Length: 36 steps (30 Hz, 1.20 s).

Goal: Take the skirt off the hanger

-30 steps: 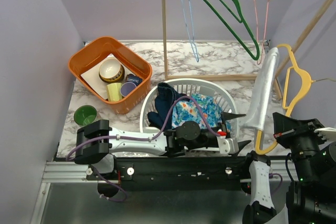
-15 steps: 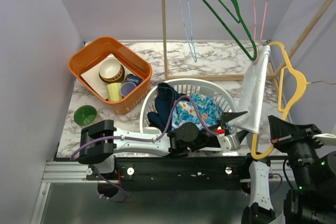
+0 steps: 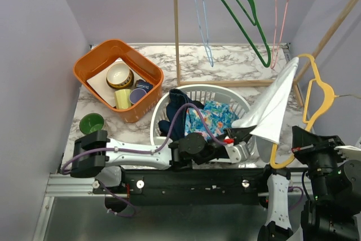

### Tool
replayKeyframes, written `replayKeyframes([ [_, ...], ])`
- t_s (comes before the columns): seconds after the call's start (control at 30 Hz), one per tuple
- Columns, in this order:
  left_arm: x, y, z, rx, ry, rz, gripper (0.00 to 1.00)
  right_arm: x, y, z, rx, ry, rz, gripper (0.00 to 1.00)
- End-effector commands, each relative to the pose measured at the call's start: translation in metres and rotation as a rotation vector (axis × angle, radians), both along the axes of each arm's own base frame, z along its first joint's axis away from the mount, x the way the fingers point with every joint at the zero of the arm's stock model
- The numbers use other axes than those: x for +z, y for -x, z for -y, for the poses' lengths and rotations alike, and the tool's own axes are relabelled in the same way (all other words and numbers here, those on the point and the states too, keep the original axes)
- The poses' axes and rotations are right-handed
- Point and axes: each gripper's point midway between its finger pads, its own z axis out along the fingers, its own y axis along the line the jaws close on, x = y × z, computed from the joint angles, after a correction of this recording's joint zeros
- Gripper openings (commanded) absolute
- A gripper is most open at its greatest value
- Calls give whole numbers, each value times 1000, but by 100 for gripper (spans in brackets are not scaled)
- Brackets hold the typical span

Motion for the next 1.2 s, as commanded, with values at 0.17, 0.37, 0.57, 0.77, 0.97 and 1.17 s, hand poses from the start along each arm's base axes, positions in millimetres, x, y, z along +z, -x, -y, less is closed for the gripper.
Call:
replayKeyframes([
  [0.17,71,20,-59,-80,69,-56,0,32,-9,70,-356,74,148,1],
  [0.37,101,22,-87,-84,93,-90,0,32,-6,91,-455,148,127,1],
  [0.57,119,3,-126,44,116,-110,0,31,-12,89,-423,181,113,1],
  [0.77,147,-14,-165,163,132,-114,0,27,-14,91,-424,182,108,1],
  [0.97,170,-28,-195,274,142,-95,0,31,-14,89,-417,187,121,1],
  [1.17,189,-34,-198,328,122,-31,0,33,-14,85,-394,186,139,1],
])
